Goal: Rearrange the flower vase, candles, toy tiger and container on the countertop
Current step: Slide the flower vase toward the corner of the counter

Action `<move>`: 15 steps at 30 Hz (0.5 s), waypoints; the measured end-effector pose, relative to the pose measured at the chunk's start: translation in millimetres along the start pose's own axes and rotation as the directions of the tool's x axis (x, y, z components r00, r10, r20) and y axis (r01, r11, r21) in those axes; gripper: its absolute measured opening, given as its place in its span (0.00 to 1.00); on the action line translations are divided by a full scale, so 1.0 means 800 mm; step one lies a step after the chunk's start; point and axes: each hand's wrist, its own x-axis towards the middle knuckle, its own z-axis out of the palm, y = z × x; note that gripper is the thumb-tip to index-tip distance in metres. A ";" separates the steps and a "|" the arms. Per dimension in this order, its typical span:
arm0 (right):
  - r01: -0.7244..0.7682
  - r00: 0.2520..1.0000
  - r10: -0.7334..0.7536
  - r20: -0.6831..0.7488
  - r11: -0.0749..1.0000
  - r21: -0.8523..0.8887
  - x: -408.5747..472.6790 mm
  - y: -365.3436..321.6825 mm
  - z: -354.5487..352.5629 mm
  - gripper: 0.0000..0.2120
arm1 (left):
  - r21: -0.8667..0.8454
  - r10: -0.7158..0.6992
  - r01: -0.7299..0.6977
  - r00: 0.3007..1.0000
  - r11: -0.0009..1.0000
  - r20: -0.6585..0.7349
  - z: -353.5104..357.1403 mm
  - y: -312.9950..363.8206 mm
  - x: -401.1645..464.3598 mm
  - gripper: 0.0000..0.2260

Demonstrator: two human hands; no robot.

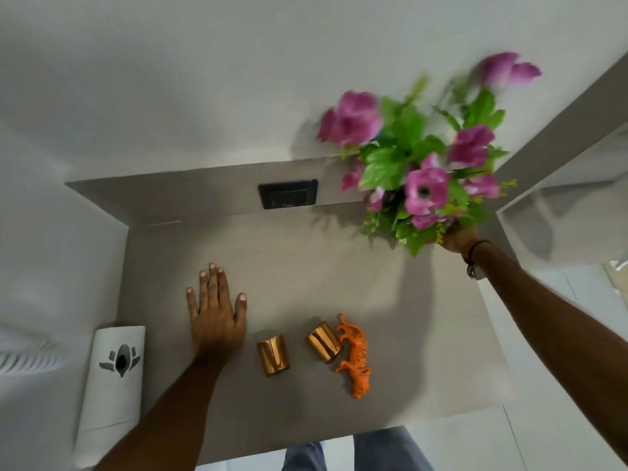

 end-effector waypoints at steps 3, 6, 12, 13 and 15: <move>0.031 0.999 -0.033 -0.026 0.997 -0.070 0.002 0.004 -0.008 0.21 | 0.001 -0.011 0.011 1.000 1.000 -0.009 0.002 -0.001 0.001 0.35; -0.052 0.999 0.051 -0.008 0.994 -0.094 0.005 0.013 -0.015 0.14 | 0.000 -0.018 0.018 1.000 1.000 -0.021 0.001 0.001 0.002 0.34; 0.134 0.991 -0.127 -0.042 0.947 0.293 -0.027 0.026 0.014 0.25 | -0.016 -0.009 0.010 1.000 1.000 0.028 -0.009 0.006 -0.003 0.36; 0.100 0.995 -0.088 -0.048 0.928 0.358 -0.039 0.029 0.023 0.28 | -0.023 -0.007 0.008 0.999 1.000 0.047 -0.013 0.007 -0.004 0.36; 0.011 0.999 0.003 -0.037 0.927 0.374 -0.066 0.034 0.044 0.31 | -0.068 -0.015 0.020 0.997 0.997 0.082 -0.024 0.012 -0.007 0.36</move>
